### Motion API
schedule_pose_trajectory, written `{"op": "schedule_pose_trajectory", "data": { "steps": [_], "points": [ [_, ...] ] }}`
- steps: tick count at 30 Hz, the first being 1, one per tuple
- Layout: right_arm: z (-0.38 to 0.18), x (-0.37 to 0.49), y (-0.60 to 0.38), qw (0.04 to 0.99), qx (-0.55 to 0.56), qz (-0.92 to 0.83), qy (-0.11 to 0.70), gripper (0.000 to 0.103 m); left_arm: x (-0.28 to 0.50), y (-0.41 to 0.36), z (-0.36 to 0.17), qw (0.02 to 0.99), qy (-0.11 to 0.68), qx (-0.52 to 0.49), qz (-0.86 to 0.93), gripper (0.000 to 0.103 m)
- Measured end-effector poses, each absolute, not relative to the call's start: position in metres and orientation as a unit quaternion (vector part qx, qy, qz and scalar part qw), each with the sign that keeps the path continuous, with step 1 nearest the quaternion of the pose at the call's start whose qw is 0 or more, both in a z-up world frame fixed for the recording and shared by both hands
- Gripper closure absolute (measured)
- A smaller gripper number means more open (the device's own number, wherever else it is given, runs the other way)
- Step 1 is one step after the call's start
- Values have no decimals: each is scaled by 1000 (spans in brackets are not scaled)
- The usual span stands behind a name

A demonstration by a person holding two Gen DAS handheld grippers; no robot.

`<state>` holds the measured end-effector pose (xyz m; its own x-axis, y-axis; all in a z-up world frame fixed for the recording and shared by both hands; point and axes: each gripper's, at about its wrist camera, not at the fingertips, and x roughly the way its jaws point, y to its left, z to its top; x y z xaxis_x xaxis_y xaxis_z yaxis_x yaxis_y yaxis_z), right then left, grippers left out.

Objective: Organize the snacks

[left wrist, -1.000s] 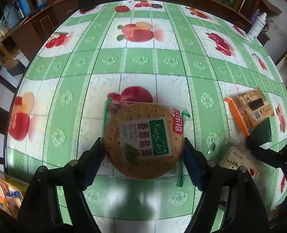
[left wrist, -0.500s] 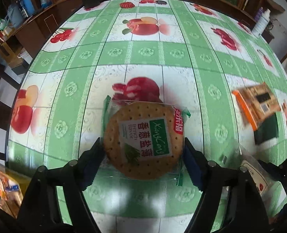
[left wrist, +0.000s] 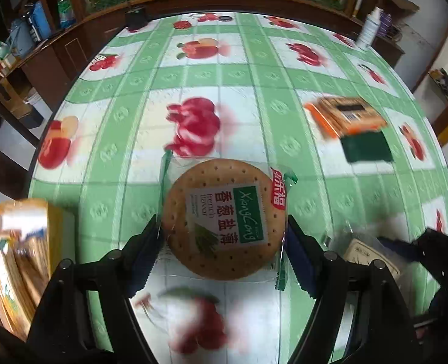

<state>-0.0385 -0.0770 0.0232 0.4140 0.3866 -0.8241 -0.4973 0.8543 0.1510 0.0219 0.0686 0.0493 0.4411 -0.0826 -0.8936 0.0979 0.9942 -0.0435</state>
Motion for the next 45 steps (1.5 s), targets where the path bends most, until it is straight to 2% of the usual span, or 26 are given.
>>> {"op": "schedule_pose_trajectory", "data": {
  "steps": [2,6,7,12,13,15,23,24,30,34,37,45],
  "points": [
    [24,-44,-76,834,-71,265,479,45,15,68,47,847,529,4,-56,25],
    [22,-48,-64,828,-132,248,485,27,3,67,47,846,529,4,-58,25],
    [22,-50,-61,827,-150,244,483,26,1,67,49,847,528,1,-60,25],
    [29,-45,-60,825,-161,254,479,26,-11,68,57,852,519,-3,-63,25],
    [25,-42,-61,821,-152,260,486,27,-14,68,57,852,519,-6,-66,25],
    [13,-41,-61,812,-146,262,501,39,-21,70,59,855,515,-6,-68,25],
    [13,-62,-80,825,-39,295,481,42,-58,84,77,882,470,-4,-46,25],
    [15,-64,-80,827,-32,297,476,48,-64,86,80,885,463,-2,-42,25],
    [29,-69,-64,831,-18,314,459,52,-85,101,84,889,457,-12,-38,25],
    [35,-67,-57,836,-35,306,454,50,-92,108,79,886,462,-17,-36,25],
    [40,-68,-50,823,-79,310,469,37,-95,113,77,884,465,-27,-40,25],
    [32,-65,-16,766,-240,311,509,37,-101,116,76,881,469,-46,-55,25]
  ]
}}
